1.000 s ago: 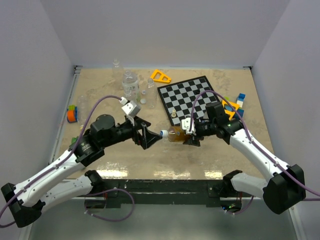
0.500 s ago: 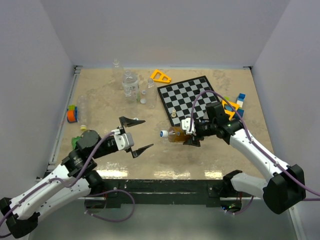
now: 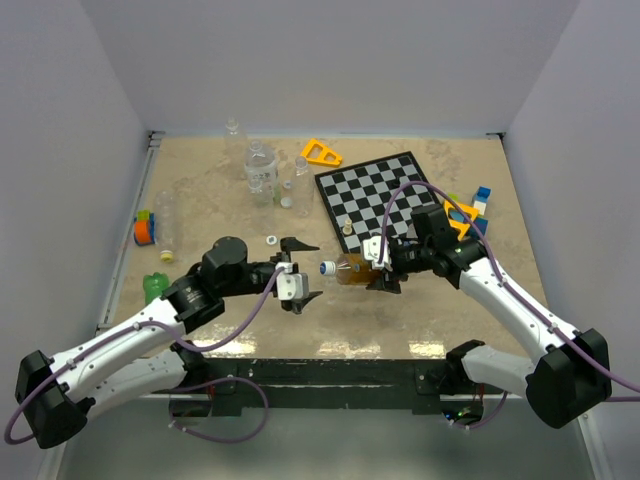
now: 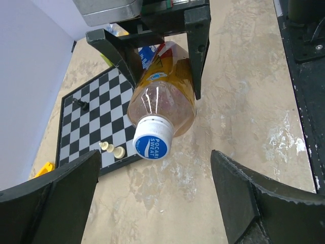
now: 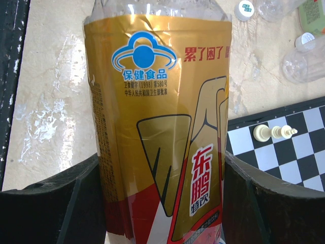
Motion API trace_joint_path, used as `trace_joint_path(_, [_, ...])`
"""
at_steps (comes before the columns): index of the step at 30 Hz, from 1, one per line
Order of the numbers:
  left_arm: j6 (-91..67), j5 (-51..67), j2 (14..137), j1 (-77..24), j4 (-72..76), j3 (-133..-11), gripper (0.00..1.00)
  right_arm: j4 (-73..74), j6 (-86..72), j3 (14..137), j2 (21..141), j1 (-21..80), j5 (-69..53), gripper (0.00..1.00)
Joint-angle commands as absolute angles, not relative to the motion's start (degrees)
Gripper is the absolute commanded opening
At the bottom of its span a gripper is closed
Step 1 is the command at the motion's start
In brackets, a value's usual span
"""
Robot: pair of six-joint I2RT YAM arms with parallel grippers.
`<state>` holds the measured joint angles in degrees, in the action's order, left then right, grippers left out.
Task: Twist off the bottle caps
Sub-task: Unscrew the bottle cap from the plastic bottle.
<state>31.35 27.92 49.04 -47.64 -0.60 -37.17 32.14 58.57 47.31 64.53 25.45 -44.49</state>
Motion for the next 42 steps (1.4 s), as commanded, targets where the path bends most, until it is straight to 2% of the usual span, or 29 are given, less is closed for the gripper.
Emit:
trace_joint_path(1, [34.72,31.81,50.88,-47.46,2.72,-41.04,0.92,31.99,59.33,47.46,64.16,25.40,-45.09,0.06])
trace_joint_path(4, [34.72,32.52,52.47,-47.46,2.72,-41.83,0.88,31.99,59.24,47.46,63.90,25.40,-45.17,0.06])
trace_joint_path(8, [34.02,34.45,54.92,-47.46,2.64,-43.24,0.74,31.99,59.24,47.46,63.90,25.40,-45.18,0.06])
trace_joint_path(18, [34.01,35.07,57.22,-47.46,0.97,-44.47,0.48,31.99,59.24,47.46,64.16,25.49,-45.18,0.06])
trace_joint_path(22, [33.22,35.16,57.48,-47.46,0.09,-44.82,0.29,31.99,59.24,47.46,64.07,25.49,-45.18,0.06])
trace_joint_path(25, [31.30,34.89,57.83,-47.46,-2.37,-45.87,0.12,31.99,59.24,47.55,64.16,25.49,-45.09,0.06])
trace_joint_path(26, [29.11,34.28,58.01,-47.46,-2.55,-46.31,0.02,31.99,59.33,47.46,64.07,25.49,-45.09,0.06])
trace_joint_path(30, [7.80,28.05,59.32,-47.46,-4.47,-52.01,0.00,31.99,59.33,47.55,63.90,25.49,-45.09,0.06])
trace_joint_path(33, [-17.94,22.86,60.20,-47.46,-9.31,-57.29,0.00,31.90,59.15,47.46,64.16,25.49,-45.00,0.06])
trace_joint_path(37, [-46.88,18.90,59.94,-47.46,-11.68,-56.43,0.00,31.99,59.33,47.55,64.77,25.49,-45.09,0.06])
trace_joint_path(42, [-49.91,14.33,59.41,-47.37,-14.32,-55.20,0.00,31.73,58.97,47.37,63.90,25.58,-44.74,0.06])
